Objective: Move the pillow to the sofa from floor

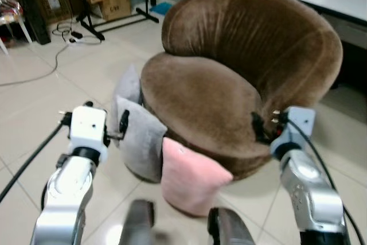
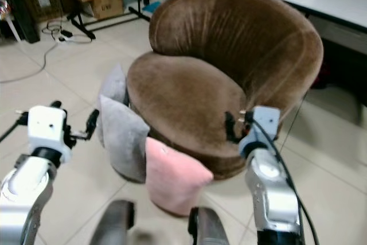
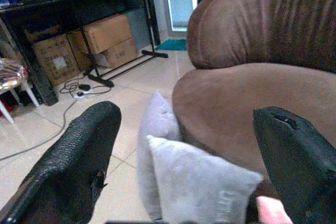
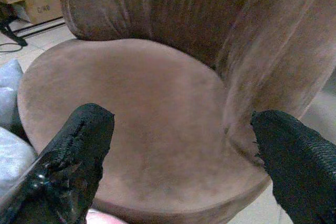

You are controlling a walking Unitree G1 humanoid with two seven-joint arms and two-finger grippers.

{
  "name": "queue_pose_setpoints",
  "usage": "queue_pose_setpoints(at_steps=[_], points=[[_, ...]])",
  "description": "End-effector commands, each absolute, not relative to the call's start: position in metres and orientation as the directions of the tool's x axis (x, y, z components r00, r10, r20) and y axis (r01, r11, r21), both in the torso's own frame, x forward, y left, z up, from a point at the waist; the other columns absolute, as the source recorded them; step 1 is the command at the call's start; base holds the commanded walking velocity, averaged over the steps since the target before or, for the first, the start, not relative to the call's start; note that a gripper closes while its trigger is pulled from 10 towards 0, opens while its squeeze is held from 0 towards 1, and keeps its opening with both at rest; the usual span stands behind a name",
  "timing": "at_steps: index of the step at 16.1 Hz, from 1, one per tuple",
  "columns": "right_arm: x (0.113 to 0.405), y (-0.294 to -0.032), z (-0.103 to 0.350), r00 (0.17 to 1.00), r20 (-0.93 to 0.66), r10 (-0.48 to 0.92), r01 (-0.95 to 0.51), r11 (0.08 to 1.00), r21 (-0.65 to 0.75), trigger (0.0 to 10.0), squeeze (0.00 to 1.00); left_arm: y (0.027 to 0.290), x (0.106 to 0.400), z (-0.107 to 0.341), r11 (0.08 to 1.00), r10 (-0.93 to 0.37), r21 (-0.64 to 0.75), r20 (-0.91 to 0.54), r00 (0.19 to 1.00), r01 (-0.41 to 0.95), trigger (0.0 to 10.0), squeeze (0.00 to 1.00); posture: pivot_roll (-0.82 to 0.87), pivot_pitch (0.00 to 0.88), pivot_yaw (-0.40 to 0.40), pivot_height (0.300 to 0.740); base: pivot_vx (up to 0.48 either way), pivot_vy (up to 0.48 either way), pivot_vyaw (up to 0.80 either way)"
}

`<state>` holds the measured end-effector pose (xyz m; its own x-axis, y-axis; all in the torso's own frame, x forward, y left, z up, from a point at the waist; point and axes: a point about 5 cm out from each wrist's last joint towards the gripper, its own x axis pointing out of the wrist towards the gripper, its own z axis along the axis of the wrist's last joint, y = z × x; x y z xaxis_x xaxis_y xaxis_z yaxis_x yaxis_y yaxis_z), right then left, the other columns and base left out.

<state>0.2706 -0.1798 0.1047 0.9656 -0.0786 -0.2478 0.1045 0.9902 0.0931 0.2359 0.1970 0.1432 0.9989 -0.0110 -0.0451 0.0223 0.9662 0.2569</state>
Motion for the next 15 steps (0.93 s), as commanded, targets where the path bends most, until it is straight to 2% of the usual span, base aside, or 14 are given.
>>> queue_pose_setpoints(at_steps=[1,15], points=[[0.2717,-0.1784,0.1057,0.966,-0.244,-0.082,0.105,0.991,0.085,10.0,0.0,0.1956,0.2372,0.1442,0.966,-0.021,0.256,-0.046,0.999,0.032,10.0,0.0,0.14,0.0,-0.067,0.595,0.281,0.0,0.0],[0.2731,-0.1787,0.1062,0.968,-0.235,-0.086,0.101,0.993,0.053,10.0,0.0,0.1919,0.2369,0.142,0.965,-0.046,0.254,-0.056,0.997,0.059,10.0,0.0,0.14,0.0,-0.066,0.595,0.282,0.0,0.0]])
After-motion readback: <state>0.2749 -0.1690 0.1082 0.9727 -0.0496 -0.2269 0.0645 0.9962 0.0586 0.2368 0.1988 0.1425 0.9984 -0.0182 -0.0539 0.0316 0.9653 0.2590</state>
